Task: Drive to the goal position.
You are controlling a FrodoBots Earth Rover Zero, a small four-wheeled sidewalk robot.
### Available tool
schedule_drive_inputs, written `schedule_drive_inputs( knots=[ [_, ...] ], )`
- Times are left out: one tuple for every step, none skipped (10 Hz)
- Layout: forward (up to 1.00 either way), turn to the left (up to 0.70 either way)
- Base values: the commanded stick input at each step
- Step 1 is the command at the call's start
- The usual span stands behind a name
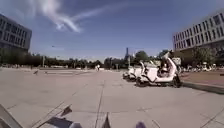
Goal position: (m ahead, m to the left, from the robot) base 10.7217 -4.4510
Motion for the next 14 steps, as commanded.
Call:
schedule_drive_inputs(
  knots=[
    [0.7,-0.07],
    [0.7,-0.07],
    [0.7,-0.07],
    [0.7,-0.07],
    [0.7,-0.07],
    [0.7,-0.07],
    [0.7,-0.07],
    [0.7,-0.07],
    [0.7,-0.07],
    [0.7,-0.04],
    [0.7,0.07],
    [0.7,0.07],
    [0.7,0.07],
    [0.7,0.07]
  ],
)
